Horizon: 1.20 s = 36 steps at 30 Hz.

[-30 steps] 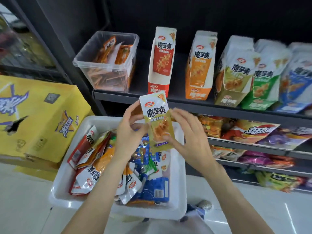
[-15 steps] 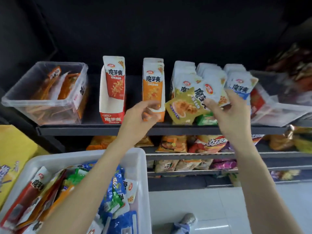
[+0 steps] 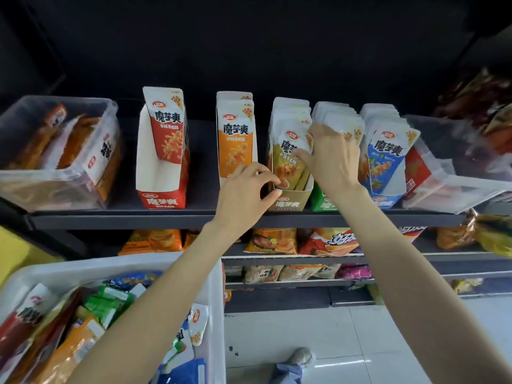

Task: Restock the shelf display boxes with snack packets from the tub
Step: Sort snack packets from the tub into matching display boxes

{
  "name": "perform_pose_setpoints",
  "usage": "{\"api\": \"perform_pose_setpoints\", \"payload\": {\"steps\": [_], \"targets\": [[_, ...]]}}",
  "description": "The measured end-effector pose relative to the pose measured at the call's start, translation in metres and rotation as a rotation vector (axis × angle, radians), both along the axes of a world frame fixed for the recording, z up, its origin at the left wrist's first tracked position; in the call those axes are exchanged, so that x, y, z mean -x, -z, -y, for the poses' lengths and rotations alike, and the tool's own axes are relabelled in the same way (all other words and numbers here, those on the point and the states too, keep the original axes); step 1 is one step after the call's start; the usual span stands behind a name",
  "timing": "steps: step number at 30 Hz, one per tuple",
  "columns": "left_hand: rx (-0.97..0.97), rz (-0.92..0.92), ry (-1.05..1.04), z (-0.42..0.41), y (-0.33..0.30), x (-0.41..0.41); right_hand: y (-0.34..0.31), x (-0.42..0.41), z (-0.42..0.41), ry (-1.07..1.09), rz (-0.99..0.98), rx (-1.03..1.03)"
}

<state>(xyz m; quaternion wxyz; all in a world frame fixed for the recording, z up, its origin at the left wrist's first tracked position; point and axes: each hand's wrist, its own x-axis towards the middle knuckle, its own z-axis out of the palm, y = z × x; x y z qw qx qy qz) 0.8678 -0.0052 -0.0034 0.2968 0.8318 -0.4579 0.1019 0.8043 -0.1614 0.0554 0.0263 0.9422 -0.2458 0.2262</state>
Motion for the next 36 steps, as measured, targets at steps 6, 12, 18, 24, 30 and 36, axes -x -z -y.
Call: {"api": "perform_pose_setpoints", "payload": {"steps": [6, 12, 18, 24, 30, 36], "targets": [[-0.014, -0.022, 0.005, -0.001, 0.004, 0.0, 0.009, 0.01, -0.003, 0.071, 0.201, -0.088], [0.005, -0.054, 0.015, -0.012, 0.007, 0.005, 0.026, 0.043, -0.024, -0.007, 0.439, -0.189], [0.24, -0.157, 0.001, -0.056, 0.005, 0.016, 0.035, 0.063, -0.071, -0.13, 0.491, -0.396], [0.469, -0.171, -0.186, -0.16, 0.024, 0.035, 0.068, 0.065, -0.167, -0.547, 0.107, -0.636], [-0.103, -0.087, -0.39, -0.271, 0.074, 0.029, 0.126, 0.033, -0.239, -0.672, -0.391, -0.578], [-0.516, -0.243, -0.424, -0.325, 0.091, 0.036, 0.162, 0.0, -0.282, -0.765, -0.569, -0.54]]}}
